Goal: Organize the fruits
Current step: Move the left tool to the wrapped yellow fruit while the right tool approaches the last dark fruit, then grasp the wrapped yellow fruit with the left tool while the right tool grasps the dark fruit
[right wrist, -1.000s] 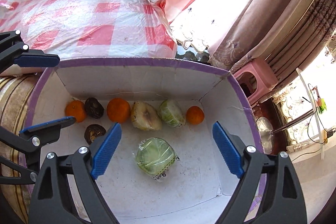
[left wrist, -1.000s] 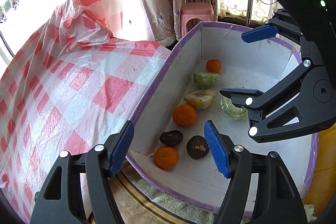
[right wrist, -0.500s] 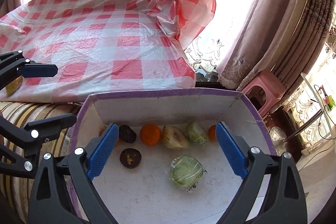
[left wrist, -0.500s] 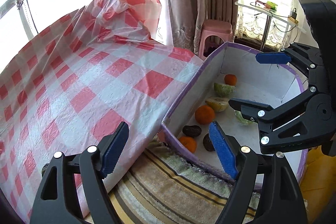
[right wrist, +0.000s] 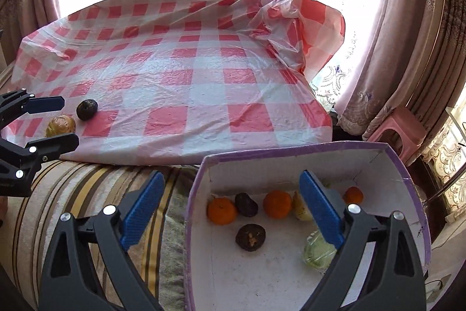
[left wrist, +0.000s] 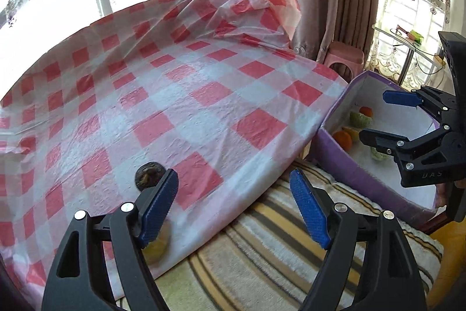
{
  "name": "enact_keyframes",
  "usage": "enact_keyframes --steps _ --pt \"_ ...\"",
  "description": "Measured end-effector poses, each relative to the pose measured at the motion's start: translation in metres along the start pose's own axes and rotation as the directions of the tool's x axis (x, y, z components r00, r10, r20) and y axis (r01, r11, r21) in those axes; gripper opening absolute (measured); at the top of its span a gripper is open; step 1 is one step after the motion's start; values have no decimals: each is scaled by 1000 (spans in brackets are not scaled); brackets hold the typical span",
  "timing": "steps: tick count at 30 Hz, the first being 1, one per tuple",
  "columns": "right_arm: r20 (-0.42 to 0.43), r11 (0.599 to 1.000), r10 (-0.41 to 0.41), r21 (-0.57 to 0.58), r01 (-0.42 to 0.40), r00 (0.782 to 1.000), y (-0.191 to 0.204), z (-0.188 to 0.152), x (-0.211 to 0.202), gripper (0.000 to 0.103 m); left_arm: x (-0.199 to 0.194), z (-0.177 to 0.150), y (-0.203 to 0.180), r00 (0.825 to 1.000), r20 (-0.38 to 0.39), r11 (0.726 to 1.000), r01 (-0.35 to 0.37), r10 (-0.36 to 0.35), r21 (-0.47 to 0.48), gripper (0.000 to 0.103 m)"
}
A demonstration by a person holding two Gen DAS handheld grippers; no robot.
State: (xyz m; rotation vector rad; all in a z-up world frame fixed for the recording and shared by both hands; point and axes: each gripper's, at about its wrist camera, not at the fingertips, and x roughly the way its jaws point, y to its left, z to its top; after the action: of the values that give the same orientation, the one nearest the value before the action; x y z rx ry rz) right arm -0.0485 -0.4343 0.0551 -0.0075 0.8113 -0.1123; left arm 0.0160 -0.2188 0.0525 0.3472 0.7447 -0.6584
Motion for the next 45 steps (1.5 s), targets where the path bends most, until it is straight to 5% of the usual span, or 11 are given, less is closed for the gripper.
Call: enact_keyframes --steps 12,24,26,37,45 --pt "-19 989 122 -86 -123 992 74 21 24 95 -6 -47 94 994 -105 984 -53 35 -168 77" --pt "-31 978 188 -85 -190 982 128 52 56 95 22 -46 87 985 -166 998 -47 40 -40 70" --pt "-39 976 194 -94 -197 980 136 54 61 95 28 -48 87 983 -183 998 -35 27 -42 63" --pt "-71 972 193 -122 -200 979 163 65 81 95 28 -51 81 985 -168 999 -42 38 -19 60" --pt "-87 966 202 -147 -213 976 183 74 97 95 22 -58 98 985 -158 991 -83 65 -109 60"
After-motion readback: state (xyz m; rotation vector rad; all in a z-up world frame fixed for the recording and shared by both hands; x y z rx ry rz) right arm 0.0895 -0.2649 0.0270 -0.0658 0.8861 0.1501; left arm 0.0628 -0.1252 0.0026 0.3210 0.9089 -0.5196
